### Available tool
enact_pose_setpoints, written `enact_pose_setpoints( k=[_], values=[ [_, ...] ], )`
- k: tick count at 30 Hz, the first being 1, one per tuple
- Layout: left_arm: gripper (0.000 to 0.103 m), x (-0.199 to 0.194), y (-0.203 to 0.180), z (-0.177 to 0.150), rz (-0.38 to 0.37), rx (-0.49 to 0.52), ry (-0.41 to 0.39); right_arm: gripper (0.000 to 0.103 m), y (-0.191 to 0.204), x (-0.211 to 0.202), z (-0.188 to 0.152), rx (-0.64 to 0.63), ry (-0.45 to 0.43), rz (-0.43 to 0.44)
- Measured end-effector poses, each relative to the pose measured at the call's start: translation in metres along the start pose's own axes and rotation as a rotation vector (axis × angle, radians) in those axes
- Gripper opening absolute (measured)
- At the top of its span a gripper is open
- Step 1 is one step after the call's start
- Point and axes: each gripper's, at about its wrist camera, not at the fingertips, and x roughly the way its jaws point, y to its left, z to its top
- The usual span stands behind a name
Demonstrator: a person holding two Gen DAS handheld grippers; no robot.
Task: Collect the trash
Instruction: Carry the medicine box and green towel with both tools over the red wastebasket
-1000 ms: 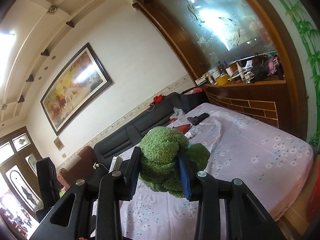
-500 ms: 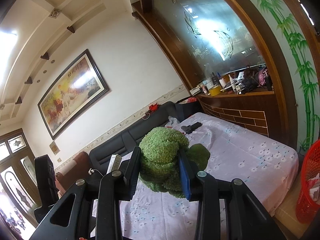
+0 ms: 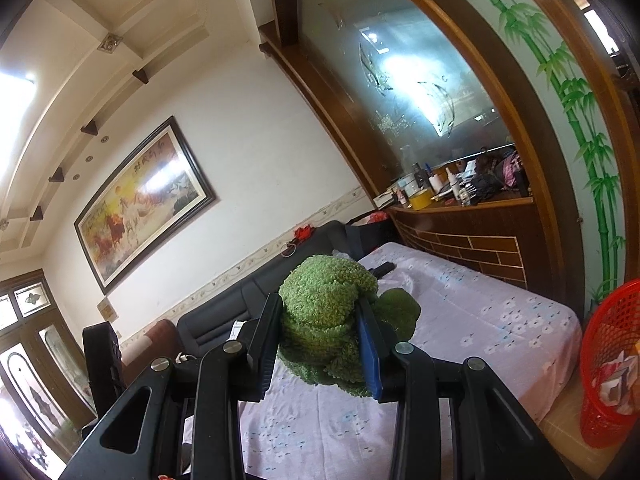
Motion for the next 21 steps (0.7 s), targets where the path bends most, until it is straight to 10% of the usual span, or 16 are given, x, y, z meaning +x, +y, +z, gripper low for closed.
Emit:
enact_pose_setpoints(
  k=[21],
  values=[
    [0.055,0.018,-0.071,0.000,-0.138,0.098,0.022,0.038,-0.033,-0.054,0.016,0.020,-0.097,-0.137]
  ],
)
